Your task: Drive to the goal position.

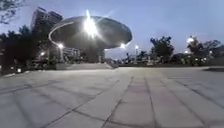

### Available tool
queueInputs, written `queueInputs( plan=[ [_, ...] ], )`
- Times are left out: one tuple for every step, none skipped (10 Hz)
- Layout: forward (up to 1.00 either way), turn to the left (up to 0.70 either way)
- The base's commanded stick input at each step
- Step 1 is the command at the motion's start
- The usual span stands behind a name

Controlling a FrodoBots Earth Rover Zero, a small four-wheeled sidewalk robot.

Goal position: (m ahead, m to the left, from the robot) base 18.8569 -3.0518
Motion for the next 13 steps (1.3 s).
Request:
queueInputs(
  plan=[
    [0.7,0.0],
    [0.7,0.0],
    [0.7,0.0],
    [0.7,0.0],
    [0.7,0.0],
    [0.7,0.0],
    [0.7,0.0],
    [0.7,0.0],
    [0.7,0.0],
    [0.7,0.0],
    [0.7,0.0],
    [0.7,0.0],
    [0.7,0.0]
  ],
)
